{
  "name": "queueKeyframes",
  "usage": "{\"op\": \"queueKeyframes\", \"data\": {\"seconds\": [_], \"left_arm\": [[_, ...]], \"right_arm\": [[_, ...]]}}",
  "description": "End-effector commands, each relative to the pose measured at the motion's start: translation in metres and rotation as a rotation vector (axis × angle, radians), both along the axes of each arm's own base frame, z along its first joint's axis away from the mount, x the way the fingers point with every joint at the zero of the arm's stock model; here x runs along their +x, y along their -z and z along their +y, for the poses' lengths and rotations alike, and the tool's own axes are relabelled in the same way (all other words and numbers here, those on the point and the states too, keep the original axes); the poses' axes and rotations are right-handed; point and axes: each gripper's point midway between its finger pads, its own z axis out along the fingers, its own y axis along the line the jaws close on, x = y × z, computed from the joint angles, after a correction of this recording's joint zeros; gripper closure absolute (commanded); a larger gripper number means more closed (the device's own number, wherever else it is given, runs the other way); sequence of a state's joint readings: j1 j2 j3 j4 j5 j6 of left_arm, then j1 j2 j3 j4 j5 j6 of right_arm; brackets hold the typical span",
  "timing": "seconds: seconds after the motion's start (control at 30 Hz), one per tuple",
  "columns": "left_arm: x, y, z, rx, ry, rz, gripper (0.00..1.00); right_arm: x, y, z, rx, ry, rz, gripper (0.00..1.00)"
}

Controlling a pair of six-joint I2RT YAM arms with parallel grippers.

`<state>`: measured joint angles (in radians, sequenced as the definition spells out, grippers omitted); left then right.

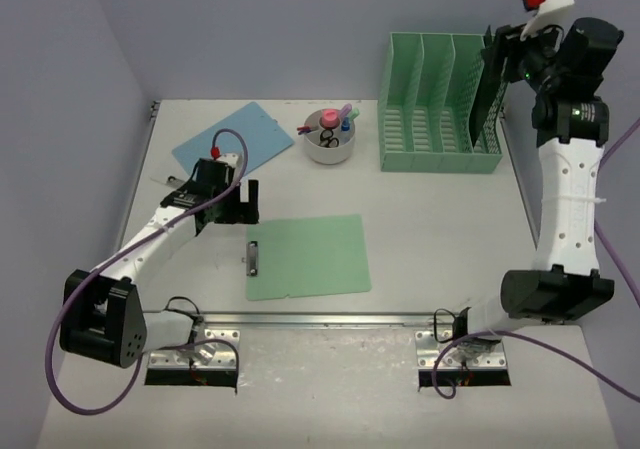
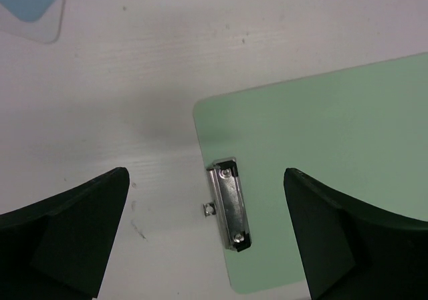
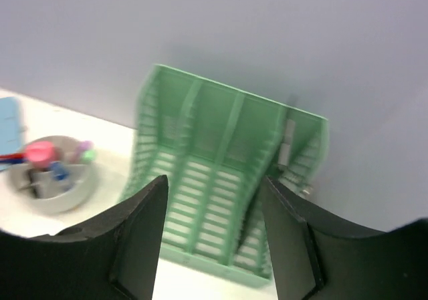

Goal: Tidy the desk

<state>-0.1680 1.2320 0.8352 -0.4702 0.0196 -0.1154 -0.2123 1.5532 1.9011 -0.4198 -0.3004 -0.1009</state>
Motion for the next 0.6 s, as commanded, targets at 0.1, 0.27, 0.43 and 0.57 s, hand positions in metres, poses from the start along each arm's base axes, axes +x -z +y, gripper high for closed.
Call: {"op": "queueKeyframes", "data": {"seconds": [0.1,0.27,0.43,0.57], "left_arm": [[-0.010,0.027,0.004,0.065,-0.079,0.115,0.21],[-0.022,0.066,-0.004,0.077,-0.103,0.256,0.36],[-0.034,0.089,-0.016,0.081,-0.081,0.357,0.35],[-0.042,0.095,-0.029,0.076,-0.042,0.382,0.32]], "right_arm": [[-0.034,0.075,0.072,0.062,-0.206,0.184,0.42],[-0.043,0.113,0.073,0.058,-0.191,0.255,0.42],[-0.042,0.118,0.068,0.036,-0.174,0.262,0.42],[-0.038,0.127,0.066,0.028,-0.169,0.280,0.42]]}}
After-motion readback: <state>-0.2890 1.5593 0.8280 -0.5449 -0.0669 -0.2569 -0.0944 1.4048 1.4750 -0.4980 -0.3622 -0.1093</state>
